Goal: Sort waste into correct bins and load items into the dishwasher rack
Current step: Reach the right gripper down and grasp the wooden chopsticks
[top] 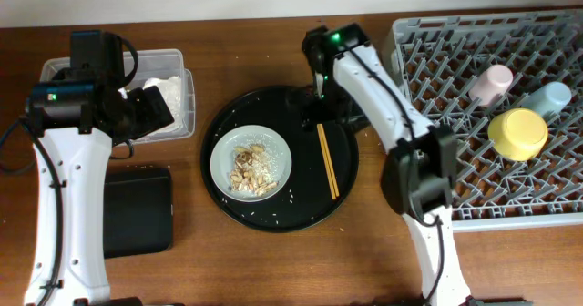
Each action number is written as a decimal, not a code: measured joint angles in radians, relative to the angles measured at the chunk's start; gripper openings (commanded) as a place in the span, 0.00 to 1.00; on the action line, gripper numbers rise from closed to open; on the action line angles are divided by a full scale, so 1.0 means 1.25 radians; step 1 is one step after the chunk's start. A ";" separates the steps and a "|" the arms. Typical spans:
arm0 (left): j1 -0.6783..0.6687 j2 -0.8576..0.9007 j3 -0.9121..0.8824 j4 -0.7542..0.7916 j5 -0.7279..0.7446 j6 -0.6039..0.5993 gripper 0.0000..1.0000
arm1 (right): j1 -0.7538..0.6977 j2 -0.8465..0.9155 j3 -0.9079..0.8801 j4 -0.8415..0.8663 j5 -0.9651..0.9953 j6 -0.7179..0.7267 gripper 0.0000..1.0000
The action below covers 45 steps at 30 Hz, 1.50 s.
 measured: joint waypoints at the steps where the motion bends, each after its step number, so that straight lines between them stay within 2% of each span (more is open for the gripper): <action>1: 0.000 0.000 0.000 0.000 0.000 0.000 0.99 | 0.000 0.013 -0.004 0.009 0.005 0.003 0.91; 2: 0.000 0.000 0.000 0.000 0.000 0.000 0.99 | 0.000 0.013 -0.004 0.017 0.008 -0.002 0.58; 5: 0.000 0.000 0.000 0.000 0.000 0.000 0.99 | 0.000 0.013 -0.020 0.049 0.021 -0.015 0.56; 7: 0.000 0.000 0.000 0.000 0.000 0.000 0.99 | 0.000 0.013 -0.050 0.059 0.055 -0.017 0.45; 12: 0.000 0.000 0.000 0.000 0.000 0.000 0.99 | 0.000 0.013 -0.091 0.125 0.081 -0.022 0.45; 22: 0.000 0.000 0.000 0.000 0.000 0.000 0.99 | 0.000 0.020 -0.091 0.152 0.053 -0.022 0.45; 24: 0.000 0.000 0.000 0.000 0.000 0.000 0.99 | 0.000 0.020 -0.093 0.165 0.050 -0.022 0.50; 28: 0.000 0.000 0.000 0.000 0.000 0.000 0.99 | 0.000 0.022 -0.153 0.215 0.051 -0.024 0.50; 31: 0.000 0.000 0.000 0.000 0.000 0.000 0.99 | -0.003 0.023 -0.170 0.222 0.051 -0.033 0.35; 36: 0.000 0.000 0.000 0.000 0.000 0.000 0.99 | -0.004 0.023 -0.170 0.182 0.013 -0.079 0.34; 37: 0.000 0.000 0.000 0.000 0.000 0.000 0.99 | -0.004 0.024 -0.170 0.176 0.005 -0.084 0.31; 38: 0.000 0.000 0.000 0.000 0.000 0.000 0.99 | -0.004 0.023 -0.170 0.175 -0.001 -0.088 0.21; 45: 0.000 0.000 0.000 0.000 0.000 0.000 0.99 | -0.004 0.024 -0.170 0.203 -0.044 -0.097 0.21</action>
